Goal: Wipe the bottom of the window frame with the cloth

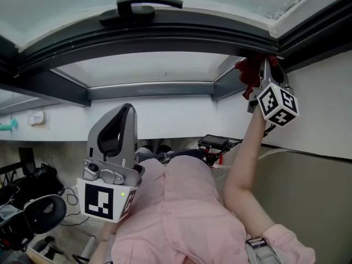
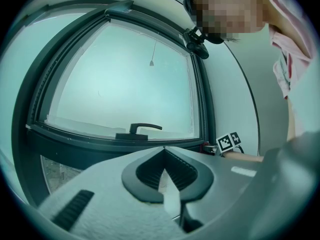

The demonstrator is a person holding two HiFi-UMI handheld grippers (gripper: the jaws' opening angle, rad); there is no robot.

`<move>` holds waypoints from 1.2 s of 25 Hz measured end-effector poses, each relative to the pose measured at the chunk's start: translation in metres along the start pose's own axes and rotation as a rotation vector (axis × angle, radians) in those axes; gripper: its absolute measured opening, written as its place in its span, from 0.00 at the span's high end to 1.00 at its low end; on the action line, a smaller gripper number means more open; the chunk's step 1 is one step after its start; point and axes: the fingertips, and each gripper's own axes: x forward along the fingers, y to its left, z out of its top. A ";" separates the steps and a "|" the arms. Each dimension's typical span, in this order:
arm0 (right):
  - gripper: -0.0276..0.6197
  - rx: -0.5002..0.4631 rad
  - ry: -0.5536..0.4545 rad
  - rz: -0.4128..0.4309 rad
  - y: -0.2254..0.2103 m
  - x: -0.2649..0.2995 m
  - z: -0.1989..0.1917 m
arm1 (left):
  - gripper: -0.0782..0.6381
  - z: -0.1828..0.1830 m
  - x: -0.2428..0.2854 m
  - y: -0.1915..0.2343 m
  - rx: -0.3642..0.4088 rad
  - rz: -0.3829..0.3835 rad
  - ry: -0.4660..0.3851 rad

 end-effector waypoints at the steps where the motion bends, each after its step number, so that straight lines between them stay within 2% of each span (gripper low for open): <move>1: 0.87 0.000 -0.001 -0.002 -0.002 0.000 0.000 | 0.89 0.000 0.000 0.000 0.000 0.001 0.000; 8: 0.87 -0.010 -0.003 -0.001 -0.002 0.000 0.000 | 0.89 0.000 0.001 -0.002 0.001 -0.004 0.001; 24: 0.87 -0.020 0.005 -0.075 -0.016 0.000 -0.003 | 0.89 -0.003 -0.005 -0.005 -0.010 0.001 0.003; 30: 0.87 0.005 0.009 -0.079 -0.017 -0.001 -0.004 | 0.89 -0.005 -0.015 -0.004 -0.015 0.003 0.009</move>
